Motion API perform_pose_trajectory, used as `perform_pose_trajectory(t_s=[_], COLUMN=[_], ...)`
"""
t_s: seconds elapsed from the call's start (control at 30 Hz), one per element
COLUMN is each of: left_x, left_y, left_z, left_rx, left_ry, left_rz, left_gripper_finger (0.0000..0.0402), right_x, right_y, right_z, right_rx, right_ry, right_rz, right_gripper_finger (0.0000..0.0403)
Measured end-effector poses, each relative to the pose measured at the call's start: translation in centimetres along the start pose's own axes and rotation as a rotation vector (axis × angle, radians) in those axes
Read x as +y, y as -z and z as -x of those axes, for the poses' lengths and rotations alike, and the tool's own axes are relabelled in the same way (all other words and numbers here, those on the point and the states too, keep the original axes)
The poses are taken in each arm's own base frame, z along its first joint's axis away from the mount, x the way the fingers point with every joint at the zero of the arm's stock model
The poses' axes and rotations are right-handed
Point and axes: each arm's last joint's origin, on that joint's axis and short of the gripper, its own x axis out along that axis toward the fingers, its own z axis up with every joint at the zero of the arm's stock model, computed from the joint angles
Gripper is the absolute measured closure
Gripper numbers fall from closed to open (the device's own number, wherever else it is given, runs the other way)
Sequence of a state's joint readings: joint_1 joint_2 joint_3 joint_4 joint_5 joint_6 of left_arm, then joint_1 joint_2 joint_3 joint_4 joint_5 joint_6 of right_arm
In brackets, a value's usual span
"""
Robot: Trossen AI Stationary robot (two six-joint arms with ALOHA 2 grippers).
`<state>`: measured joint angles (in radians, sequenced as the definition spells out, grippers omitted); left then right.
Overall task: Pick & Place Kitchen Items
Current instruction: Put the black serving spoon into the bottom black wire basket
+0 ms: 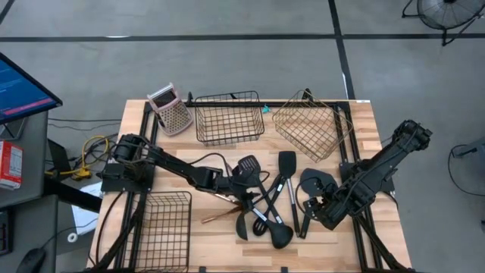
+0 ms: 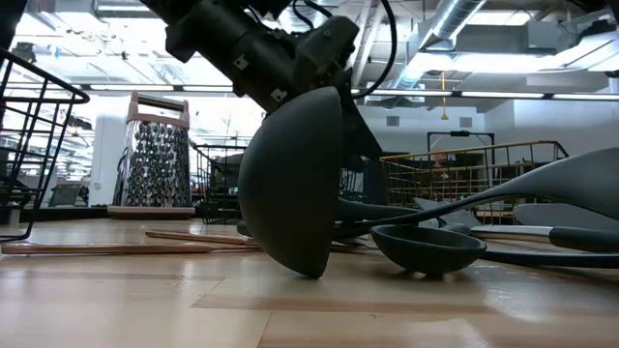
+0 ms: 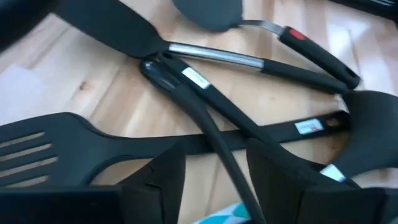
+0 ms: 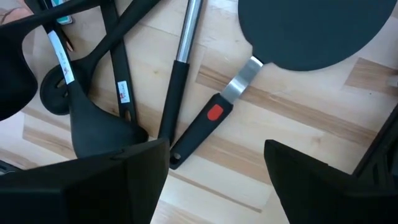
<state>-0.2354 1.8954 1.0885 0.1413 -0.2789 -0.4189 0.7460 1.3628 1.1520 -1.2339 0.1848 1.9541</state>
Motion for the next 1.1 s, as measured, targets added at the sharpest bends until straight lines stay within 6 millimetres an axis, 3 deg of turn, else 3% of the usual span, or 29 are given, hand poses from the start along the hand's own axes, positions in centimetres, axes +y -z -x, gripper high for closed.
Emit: perform_pose_trajectory(t_s=[0.23,0.4,0.57,1.1], left_x=[-0.1,-0.4,-0.9,-0.5], left_y=[0.0,0.3,-0.1,2.7], left_z=[-0.1,-1.3,-2.6,-4.7], left_rx=[0.020,0.020,0.043,0.200], left_ry=[0.061,0.065,0.033,-0.006], left_rz=[0.001,0.008,-0.001,-0.065], left_gripper_finger=[0.0176,0.0144,0.0148,0.0184], right_x=[0.0,0.0,0.0,0.1], right_y=[0.0,0.0,0.0,0.0], right_z=[0.0,0.0,0.0,0.0], right_rx=[-0.001,0.000,0.001,0.002], right_ry=[0.000,0.000,-0.004,-0.007], right_rz=[0.000,0.000,-0.001,-0.003], right_gripper_finger=[0.0143,0.0143,0.0143,0.0143])
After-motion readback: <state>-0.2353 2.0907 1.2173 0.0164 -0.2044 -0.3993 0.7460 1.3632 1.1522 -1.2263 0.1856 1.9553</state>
